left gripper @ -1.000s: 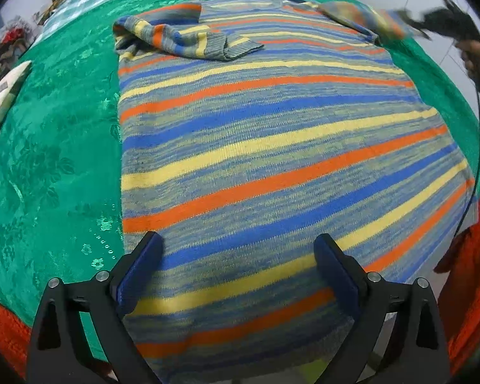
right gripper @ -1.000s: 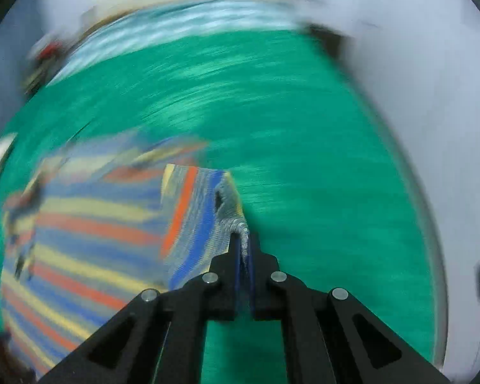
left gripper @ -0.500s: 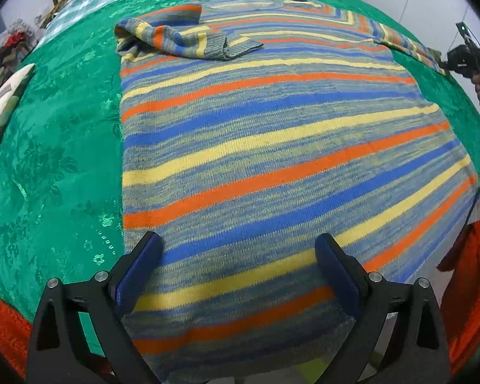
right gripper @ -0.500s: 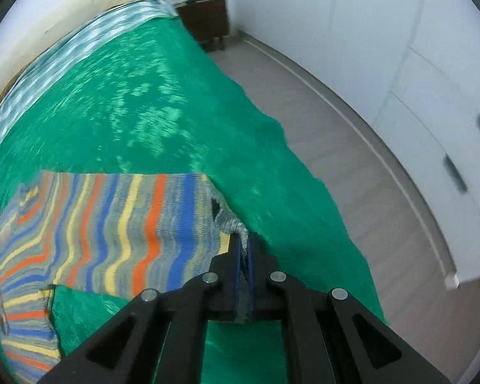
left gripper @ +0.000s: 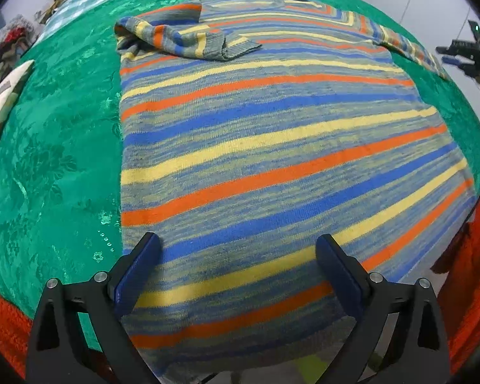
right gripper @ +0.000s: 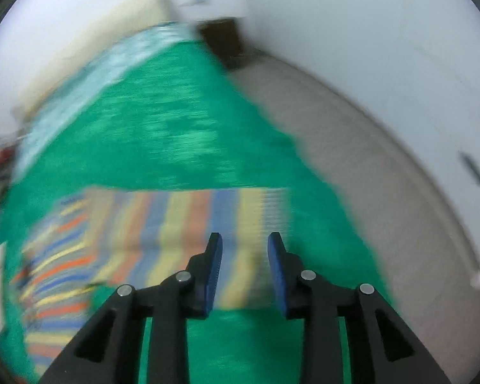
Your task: Fold small clothes
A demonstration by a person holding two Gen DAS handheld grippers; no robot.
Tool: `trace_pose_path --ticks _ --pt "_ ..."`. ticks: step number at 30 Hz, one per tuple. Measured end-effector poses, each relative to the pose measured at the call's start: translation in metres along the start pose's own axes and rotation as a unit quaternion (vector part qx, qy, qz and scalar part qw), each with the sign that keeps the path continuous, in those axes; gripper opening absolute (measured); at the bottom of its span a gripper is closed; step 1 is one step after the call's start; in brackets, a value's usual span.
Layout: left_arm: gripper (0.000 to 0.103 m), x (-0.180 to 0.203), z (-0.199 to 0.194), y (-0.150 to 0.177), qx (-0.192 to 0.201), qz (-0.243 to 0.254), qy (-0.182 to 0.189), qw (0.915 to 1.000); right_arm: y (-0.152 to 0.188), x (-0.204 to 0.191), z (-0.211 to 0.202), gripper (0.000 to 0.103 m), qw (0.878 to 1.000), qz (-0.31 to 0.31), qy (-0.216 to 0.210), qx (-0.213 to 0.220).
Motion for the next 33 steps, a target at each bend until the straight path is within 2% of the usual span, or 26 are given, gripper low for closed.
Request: trace_pose_path --ticks 1,2,4,5,6,7,8,9,10,12,13,14,16,18,19,21,23,26,28,29,31,32,33 --pt "0.097 0.0 -0.004 -0.001 -0.003 -0.005 0.006 1.0 0.006 -0.013 0.006 0.033 0.999 -0.021 -0.035 -0.015" --pt "0.097 -0.003 -0.012 -0.005 -0.005 -0.015 0.014 0.9998 0.013 -0.018 0.012 0.037 0.998 -0.036 -0.032 -0.027" --pt "0.097 -0.01 -0.03 -0.01 0.001 -0.028 0.025 0.9993 0.033 -0.015 0.036 0.035 0.996 -0.053 0.009 -0.074" --pt "0.097 -0.015 -0.043 -0.013 0.01 -0.032 0.03 0.999 0.041 -0.007 0.041 0.025 0.995 -0.05 0.025 -0.082" --pt "0.097 -0.024 -0.064 -0.018 0.028 -0.034 0.032 0.9986 0.045 -0.002 0.037 0.022 0.996 -0.048 0.035 -0.07" --pt "0.098 -0.03 -0.078 -0.023 0.042 -0.034 0.031 0.9981 0.048 0.002 0.028 0.024 0.995 -0.053 0.07 -0.052" --pt "0.098 -0.036 -0.093 -0.032 0.059 -0.032 0.03 0.9973 0.051 0.004 0.015 0.031 0.988 -0.068 0.134 -0.037" --pt "0.098 -0.039 -0.102 -0.04 0.072 -0.03 0.032 0.9964 0.055 0.002 0.005 0.031 0.982 -0.08 0.171 -0.028" --pt "0.098 -0.041 -0.111 -0.051 0.086 -0.026 0.034 0.9954 0.063 -0.009 -0.012 0.031 0.981 -0.094 0.171 -0.012" --pt "0.098 -0.039 -0.12 -0.081 0.11 -0.004 0.049 0.9927 0.078 -0.036 -0.033 0.037 0.983 -0.118 0.14 0.0" --pt "0.098 -0.033 -0.117 -0.095 0.116 0.014 0.055 0.9917 0.092 -0.063 -0.046 0.046 0.983 -0.144 0.116 0.007" --pt "0.098 -0.024 -0.112 -0.108 0.123 0.04 0.055 0.99 0.106 -0.083 -0.054 0.054 0.982 -0.162 0.094 0.009" --pt "0.098 0.0 -0.092 -0.128 0.137 0.116 0.059 0.982 0.141 -0.13 -0.068 0.059 0.98 -0.197 0.032 0.005" --pt "0.096 0.02 -0.055 -0.139 0.119 0.191 0.061 0.9725 0.178 -0.162 -0.072 0.059 0.978 -0.207 -0.025 -0.014" --pt "0.087 0.025 -0.037 -0.142 0.103 0.215 0.053 0.9697 0.193 -0.171 -0.069 0.059 0.977 -0.207 -0.043 -0.026" --pt "0.078 0.031 0.005 -0.15 0.056 0.252 0.035 0.9655 0.216 -0.185 -0.058 0.059 0.976 -0.206 -0.056 -0.046" --pt "0.078 0.029 0.038 -0.155 0.014 0.258 0.037 0.9653 0.236 -0.189 -0.042 0.059 0.975 -0.2 -0.056 -0.078" --pt "0.076 0.015 0.057 -0.151 -0.037 0.251 0.045 0.9664 0.248 -0.187 -0.036 0.059 0.973 -0.207 -0.047 -0.086" --pt "0.069 -0.003 0.042 -0.136 -0.065 0.229 0.104 0.9656 0.249 -0.187 -0.033 0.059 0.972 -0.214 -0.044 -0.085" --pt "0.069 -0.01 0.036 -0.129 -0.073 0.226 0.12 0.9639 0.25 -0.186 -0.034 0.06 0.972 -0.216 -0.043 -0.085" --pt "0.069 -0.025 0.017 -0.111 -0.077 0.231 0.12 0.9625 0.245 -0.187 -0.036 0.061 0.972 -0.217 -0.04 -0.083" --pt "0.07 -0.03 0.01 -0.108 -0.073 0.23 0.108 0.9644 0.245 -0.186 -0.035 0.064 0.972 -0.216 -0.041 -0.083" --pt "0.076 -0.034 0.0 -0.111 -0.061 0.222 0.096 0.9683 0.244 -0.185 -0.034 0.065 0.973 -0.213 -0.041 -0.082"
Point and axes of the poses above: each gripper's, at about its wrist camera, not at the fingertips, and z roughly the way its jaws point, x to its right, y to its underside, the point moved 4 cm from there along z, roughly the way its jaws point, and after that the axes turned 3 degrees about -z, right-handed, at the moved point
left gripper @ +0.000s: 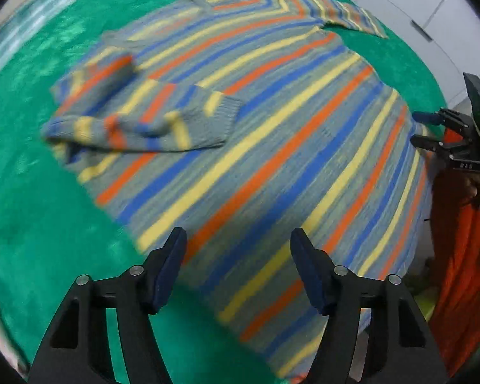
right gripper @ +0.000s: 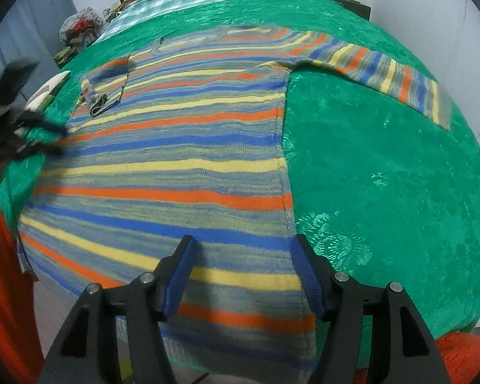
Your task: Fold small clothes
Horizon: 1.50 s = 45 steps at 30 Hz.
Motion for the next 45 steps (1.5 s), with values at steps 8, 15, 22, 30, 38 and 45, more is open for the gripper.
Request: trace_pose_path --ticks 8,15,22,30,38,45 --pt "0.096 -0.032 0.0 -0.098 0.127 -0.166 -0.007 0.9779 -0.002 0.001 0.005 0.071 1.0 0.007 0.012 -0.007" --pt "0.041 -0.068 0.044 -0.051 0.016 -0.234 -0.109 0.966 0.006 -0.004 0.003 0.073 1.0 -0.008 0.017 -0.007" --pt "0.053 -0.064 -0.005 0.037 -0.012 -0.207 -0.128 0.9699 0.002 0.002 0.005 0.074 1.0 0.005 0.004 -0.006" --pt "0.08 0.029 -0.009 -0.049 0.102 0.04 -0.108 0.9881 0.004 0.0 0.005 0.075 1.0 0.005 0.006 -0.005" --pt "0.004 -0.029 0.047 -0.048 0.017 -0.092 -0.038 0.9949 0.006 0.004 0.003 0.075 1.0 0.015 0.004 -0.002" --pt "0.0 -0.163 -0.071 -0.021 0.205 -0.404 0.022 0.8914 0.004 0.005 0.003 0.075 1.0 0.018 0.003 -0.003"
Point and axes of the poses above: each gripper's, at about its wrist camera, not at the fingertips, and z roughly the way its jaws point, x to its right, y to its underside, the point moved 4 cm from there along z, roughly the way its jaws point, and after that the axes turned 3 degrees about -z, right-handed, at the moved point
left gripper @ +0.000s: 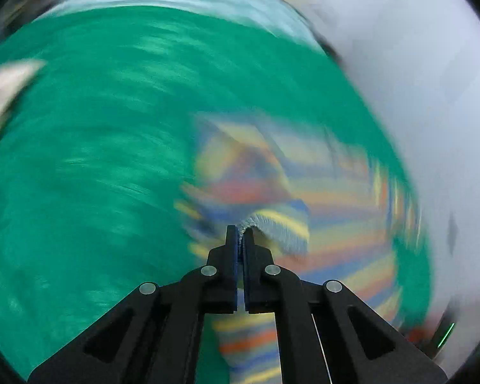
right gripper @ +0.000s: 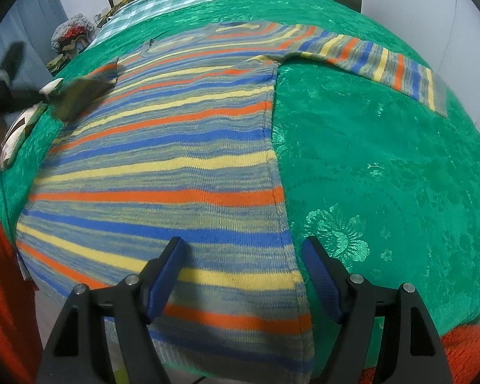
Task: Fold small clothes
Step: 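Grasp the other sleeve cuff with the left tool and pull it outward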
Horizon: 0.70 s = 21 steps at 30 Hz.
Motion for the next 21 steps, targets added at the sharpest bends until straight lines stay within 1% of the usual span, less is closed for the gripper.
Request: trace_pose_path --ticks 1,2,3,4,5,7,9,11,14,18,21 --pt "0.0 -0.035 -0.014 -0.016 0.029 -0.066 -0.017 0.9973 0.0 0.0 0.0 0.075 1.0 -0.003 0.001 0.0" --pt "0.0 -0.055 -0.023 -0.017 0.04 -0.094 -0.032 0.9942 0.0 -0.001 0.0 0.075 1.0 -0.004 0.002 0.0" --pt "0.0 -0.084 -0.029 -0.025 0.051 -0.13 -0.058 0.9885 0.0 -0.001 0.001 0.076 1.0 -0.005 0.003 -0.001" --pt "0.0 -0.109 -0.031 -0.028 0.054 -0.156 -0.082 0.9829 0.0 -0.001 0.001 0.076 1.0 -0.005 0.003 -0.002" --pt "0.0 -0.125 -0.031 -0.027 0.051 -0.169 -0.095 0.9797 0.0 -0.001 0.001 0.077 1.0 -0.005 0.003 -0.002" --pt "0.0 -0.142 -0.027 -0.019 0.044 -0.174 -0.121 0.9762 -0.001 -0.002 0.002 0.078 1.0 -0.006 0.004 -0.003" --pt "0.0 -0.149 -0.015 -0.009 0.032 -0.164 -0.154 0.9739 -0.001 -0.002 0.003 0.079 1.0 -0.008 0.006 -0.004" --pt "0.0 -0.148 -0.008 -0.008 0.027 -0.163 -0.172 0.9712 -0.001 -0.004 0.004 0.08 1.0 -0.014 0.011 -0.005" --pt "0.0 -0.171 -0.015 0.006 0.027 -0.184 -0.198 0.9624 -0.001 -0.006 0.006 0.081 1.0 -0.019 0.016 -0.006" --pt "0.0 -0.191 -0.023 0.017 0.027 -0.202 -0.213 0.9555 -0.001 -0.007 0.008 0.081 1.0 -0.02 0.018 -0.008" --pt "0.0 -0.2 -0.031 0.023 0.024 -0.201 -0.219 0.9544 -0.002 -0.007 0.008 0.081 1.0 -0.021 0.019 -0.008"
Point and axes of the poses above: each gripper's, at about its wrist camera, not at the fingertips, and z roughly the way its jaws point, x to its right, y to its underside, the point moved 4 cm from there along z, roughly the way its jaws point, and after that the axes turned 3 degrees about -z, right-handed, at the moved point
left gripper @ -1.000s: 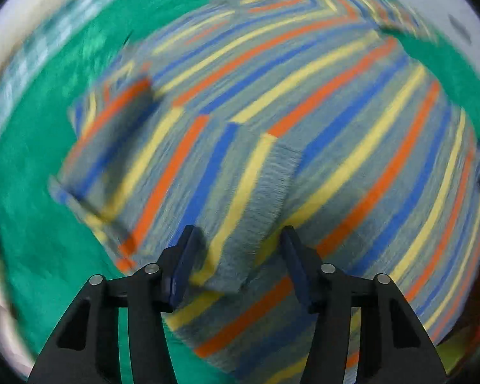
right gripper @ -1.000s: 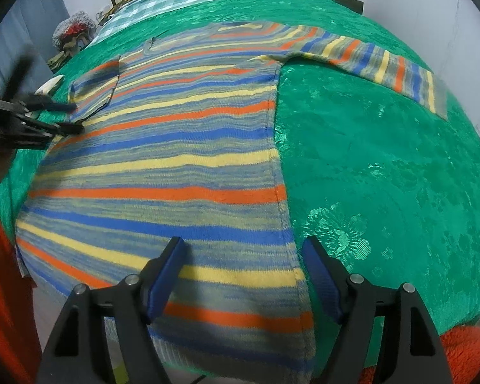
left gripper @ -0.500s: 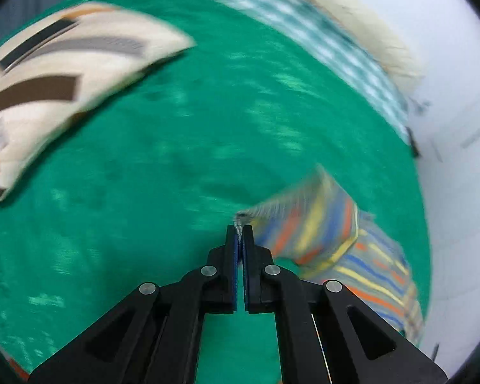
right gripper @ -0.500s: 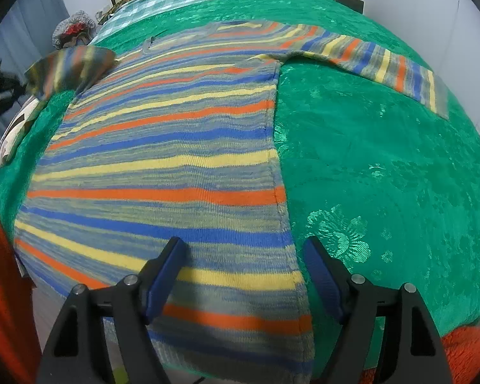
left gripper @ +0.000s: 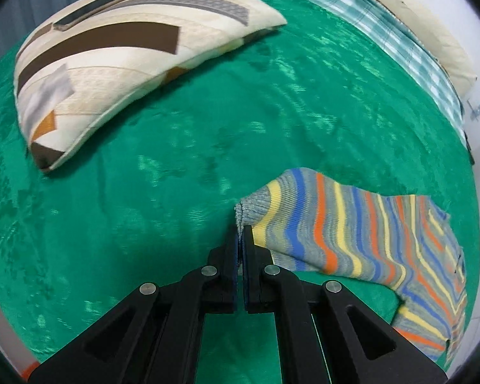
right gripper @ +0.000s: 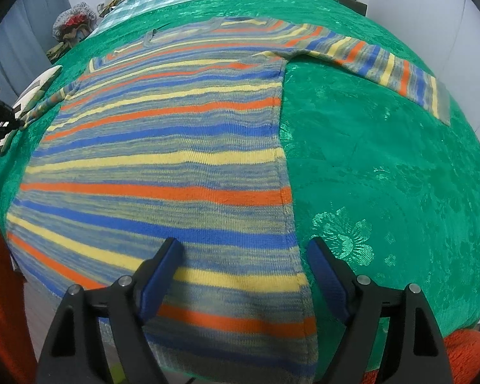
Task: Fold small clothes
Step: 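Grasp the other sleeve cuff with the left tool and pull it outward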
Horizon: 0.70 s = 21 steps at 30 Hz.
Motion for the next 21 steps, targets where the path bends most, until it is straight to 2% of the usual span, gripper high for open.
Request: trace_pose_path --ticks 3,5,6,8,9,10,11,12,14,15,16,17,18,21 --pt "0.0 -0.004 0.002 0.001 -0.001 0.014 -0.013 0.9998 0.0 0.0 0.0 0.081 1.0 0.0 0.0 0.0" --pt "0.0 -0.001 0.003 0.002 -0.006 0.022 -0.009 0.9997 0.0 0.0 0.0 0.082 1.0 0.0 0.0 0.0" --pt "0.002 0.002 0.003 0.004 -0.012 0.031 -0.001 0.9995 0.0 0.0 0.0 0.082 1.0 0.0 0.0 0.0" --pt "0.013 0.004 -0.002 0.006 -0.003 0.034 0.009 0.9994 0.0 0.0 0.0 0.082 1.0 0.0 0.0 0.0" --pt "0.037 0.004 -0.005 0.007 0.001 0.029 0.018 0.9994 -0.001 0.0 0.0 0.082 1.0 0.0 0.0 0.0" --pt "0.067 0.003 -0.006 0.009 0.0 0.024 0.034 0.9991 -0.001 0.0 0.001 0.082 1.0 0.0 0.0 0.0" --pt "0.075 0.002 -0.008 0.012 0.001 0.018 0.058 0.9982 -0.001 0.0 0.001 0.082 1.0 0.001 0.0 0.001" --pt "0.078 0.002 -0.008 0.016 0.003 0.016 0.069 0.9975 0.0 0.0 0.001 0.082 1.0 0.0 -0.001 0.001" --pt "0.075 0.004 -0.001 0.022 -0.011 0.023 0.08 0.9964 -0.001 0.001 0.001 0.082 1.0 -0.001 0.001 0.0" --pt "0.058 0.005 0.004 0.026 -0.021 0.027 0.087 0.9956 -0.001 0.001 0.001 0.082 1.0 -0.002 0.002 0.0" --pt "0.02 0.005 0.008 0.028 -0.03 0.03 0.087 0.9953 -0.001 0.0 0.002 0.083 1.0 -0.003 0.002 0.0" --pt "0.005 0.005 0.013 0.032 -0.041 0.036 0.082 0.9952 -0.002 0.0 0.002 0.083 1.0 -0.003 0.003 0.0" --pt "0.004 0.005 0.017 0.035 -0.048 0.043 0.074 0.9952 -0.002 0.0 0.003 0.084 1.0 -0.005 0.004 -0.001" --pt "0.002 0.002 0.006 0.037 -0.025 0.061 0.009 0.9978 -0.002 -0.001 0.002 0.084 1.0 -0.006 0.005 0.0"
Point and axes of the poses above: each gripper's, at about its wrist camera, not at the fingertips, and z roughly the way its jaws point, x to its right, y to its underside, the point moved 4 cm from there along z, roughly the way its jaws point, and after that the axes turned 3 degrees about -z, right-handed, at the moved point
